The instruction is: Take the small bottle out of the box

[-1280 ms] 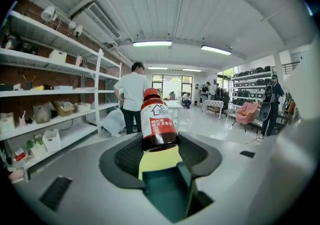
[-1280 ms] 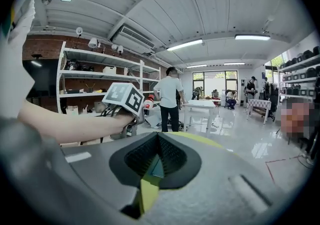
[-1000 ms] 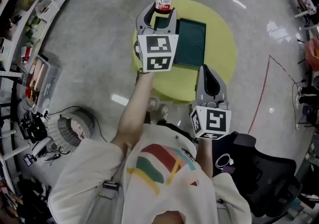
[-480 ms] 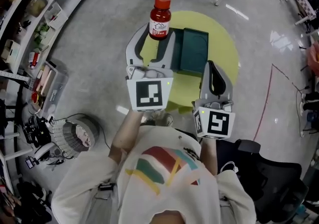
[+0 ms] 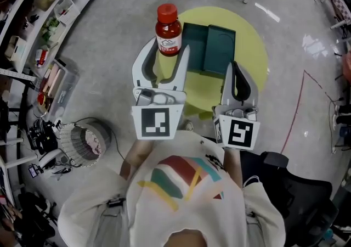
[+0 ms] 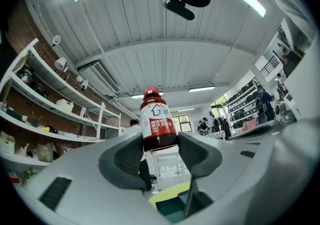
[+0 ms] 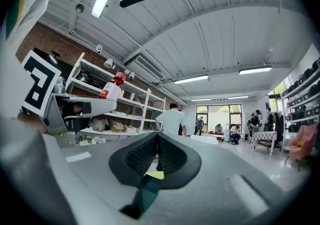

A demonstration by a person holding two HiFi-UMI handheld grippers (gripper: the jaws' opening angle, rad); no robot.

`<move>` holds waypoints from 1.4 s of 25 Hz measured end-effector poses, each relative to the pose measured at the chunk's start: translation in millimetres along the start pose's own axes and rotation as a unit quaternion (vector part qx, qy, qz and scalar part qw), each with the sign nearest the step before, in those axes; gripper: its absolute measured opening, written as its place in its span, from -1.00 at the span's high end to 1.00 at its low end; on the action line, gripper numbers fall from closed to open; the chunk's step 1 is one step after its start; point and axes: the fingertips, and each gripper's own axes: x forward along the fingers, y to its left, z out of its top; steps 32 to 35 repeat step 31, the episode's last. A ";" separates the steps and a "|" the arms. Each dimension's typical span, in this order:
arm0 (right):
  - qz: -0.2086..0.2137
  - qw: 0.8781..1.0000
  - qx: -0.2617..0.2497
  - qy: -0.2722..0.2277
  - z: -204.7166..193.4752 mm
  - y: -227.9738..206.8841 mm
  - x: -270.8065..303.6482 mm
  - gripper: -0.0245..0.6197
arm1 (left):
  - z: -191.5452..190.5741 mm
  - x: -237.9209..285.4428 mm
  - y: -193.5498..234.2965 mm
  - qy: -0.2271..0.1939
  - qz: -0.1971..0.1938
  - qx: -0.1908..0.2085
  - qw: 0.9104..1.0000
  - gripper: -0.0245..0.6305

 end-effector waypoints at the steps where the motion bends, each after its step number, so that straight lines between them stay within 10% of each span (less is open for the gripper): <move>1: 0.001 1.000 -0.001 -0.001 2.1 1.0 1.6 0.91 | 0.2 0.6 2.5 0.000 0.001 0.004 1.000 0.24; 35: -0.013 1.000 -0.022 -0.001 0.7 0.9 -6.5 0.91 | 8.9 -0.5 4.5 -0.018 0.006 0.010 1.000 0.24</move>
